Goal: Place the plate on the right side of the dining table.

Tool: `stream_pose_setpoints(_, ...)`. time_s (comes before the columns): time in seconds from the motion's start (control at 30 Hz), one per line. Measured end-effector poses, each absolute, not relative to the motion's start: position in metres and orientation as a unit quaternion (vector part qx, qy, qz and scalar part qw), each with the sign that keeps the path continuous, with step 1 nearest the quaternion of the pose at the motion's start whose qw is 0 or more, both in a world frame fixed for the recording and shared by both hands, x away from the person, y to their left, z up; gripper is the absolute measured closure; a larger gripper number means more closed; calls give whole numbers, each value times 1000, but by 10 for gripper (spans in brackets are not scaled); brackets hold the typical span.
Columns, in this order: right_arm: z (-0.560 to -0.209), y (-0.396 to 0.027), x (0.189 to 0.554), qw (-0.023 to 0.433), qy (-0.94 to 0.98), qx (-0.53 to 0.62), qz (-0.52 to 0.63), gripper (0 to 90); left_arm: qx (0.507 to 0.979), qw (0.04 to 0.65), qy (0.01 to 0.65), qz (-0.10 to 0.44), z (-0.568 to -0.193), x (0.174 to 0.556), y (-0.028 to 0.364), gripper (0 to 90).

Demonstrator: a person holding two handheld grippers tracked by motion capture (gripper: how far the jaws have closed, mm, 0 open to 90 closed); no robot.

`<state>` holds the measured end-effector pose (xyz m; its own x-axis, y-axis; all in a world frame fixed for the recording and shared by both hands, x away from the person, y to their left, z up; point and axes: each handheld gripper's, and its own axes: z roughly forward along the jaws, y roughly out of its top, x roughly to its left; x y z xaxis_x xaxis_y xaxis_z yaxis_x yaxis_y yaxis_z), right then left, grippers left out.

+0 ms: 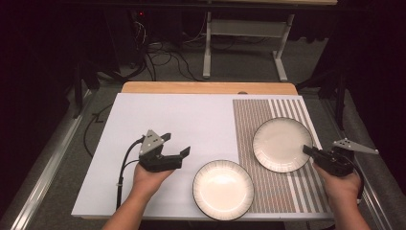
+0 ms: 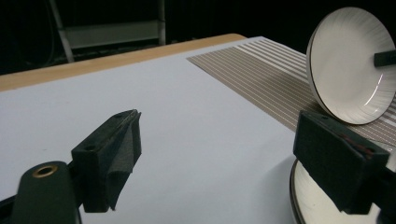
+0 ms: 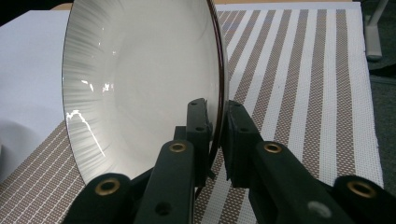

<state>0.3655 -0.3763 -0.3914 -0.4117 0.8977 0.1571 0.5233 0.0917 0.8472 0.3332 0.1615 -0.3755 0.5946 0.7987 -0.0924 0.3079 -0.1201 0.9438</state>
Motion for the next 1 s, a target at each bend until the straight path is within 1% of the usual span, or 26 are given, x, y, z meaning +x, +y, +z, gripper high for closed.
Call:
stream_pose_setpoints(0.07,-392,-376,366,208,709,502,450,836,707,540,392,233,-376,327,171,145)
stream_pose_setpoints(0.13,-392,-376,367,207,710,503,447,834,705,539,395,239,-376,322,180,100)
stream_pose_setpoints(0.17,-392,-376,368,206,710,504,446,833,705,540,396,236,-377,320,183,100)
stream_pose_setpoints(0.23,-392,-376,369,202,711,507,444,831,704,534,400,244,-378,316,189,47)
stream_pose_setpoints(0.33,-392,-376,371,199,710,511,442,828,700,537,404,241,-380,311,196,2)
stream_pose_setpoints(0.57,-395,-377,376,193,708,525,430,812,690,549,404,242,-384,304,204,2)
stream_pose_setpoints(1.0,-402,-379,389,175,701,551,418,797,690,552,402,239,-384,303,208,2)
